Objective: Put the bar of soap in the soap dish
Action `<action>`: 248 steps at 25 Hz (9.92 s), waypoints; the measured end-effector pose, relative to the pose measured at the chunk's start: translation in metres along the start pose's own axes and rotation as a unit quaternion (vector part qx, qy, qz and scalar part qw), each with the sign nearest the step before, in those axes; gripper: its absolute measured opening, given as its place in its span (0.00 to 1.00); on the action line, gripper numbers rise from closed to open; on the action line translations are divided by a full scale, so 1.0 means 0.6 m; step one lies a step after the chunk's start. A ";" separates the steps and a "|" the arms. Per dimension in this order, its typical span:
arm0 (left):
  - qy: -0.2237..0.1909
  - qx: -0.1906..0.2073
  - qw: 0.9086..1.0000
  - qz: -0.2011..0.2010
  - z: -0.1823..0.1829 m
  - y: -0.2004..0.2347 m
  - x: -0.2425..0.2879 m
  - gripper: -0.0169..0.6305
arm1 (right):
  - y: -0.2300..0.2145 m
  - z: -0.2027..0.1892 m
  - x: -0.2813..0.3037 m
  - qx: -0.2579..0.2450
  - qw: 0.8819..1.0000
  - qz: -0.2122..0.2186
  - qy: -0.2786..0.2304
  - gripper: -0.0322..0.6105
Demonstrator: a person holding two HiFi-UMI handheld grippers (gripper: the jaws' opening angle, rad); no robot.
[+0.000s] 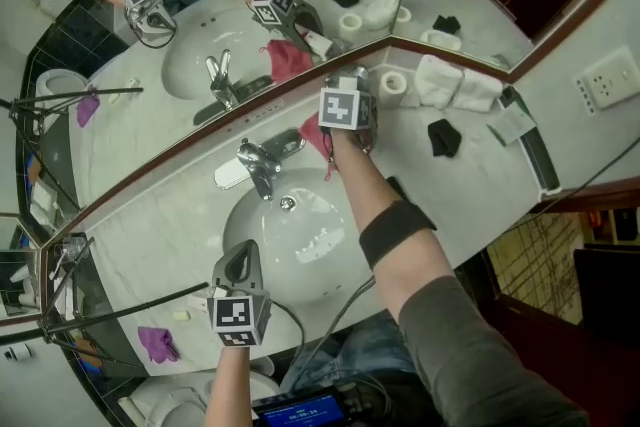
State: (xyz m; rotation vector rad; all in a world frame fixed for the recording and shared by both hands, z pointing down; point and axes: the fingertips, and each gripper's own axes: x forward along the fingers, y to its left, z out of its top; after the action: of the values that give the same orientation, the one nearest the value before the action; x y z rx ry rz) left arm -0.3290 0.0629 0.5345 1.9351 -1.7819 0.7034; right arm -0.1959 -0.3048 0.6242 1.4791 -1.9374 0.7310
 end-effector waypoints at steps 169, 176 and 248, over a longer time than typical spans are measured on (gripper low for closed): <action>-0.004 0.087 0.989 -0.121 0.088 -0.250 0.030 0.03 | -0.424 -0.376 -0.231 0.113 0.985 -0.110 0.064 0.74; 0.015 0.086 0.989 -0.118 0.077 -0.245 0.046 0.03 | -0.434 -0.394 -0.194 0.222 0.961 -0.138 0.094 0.74; -0.003 -0.037 0.999 0.015 0.050 -0.136 0.089 0.03 | -0.025 0.053 0.012 0.307 0.923 0.234 -0.005 0.60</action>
State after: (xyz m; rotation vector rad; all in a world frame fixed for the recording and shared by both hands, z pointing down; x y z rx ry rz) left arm -0.2426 0.0102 0.5468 1.8680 -1.8183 0.6318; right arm -0.1867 -0.3364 0.6092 1.3357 -2.2116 1.6690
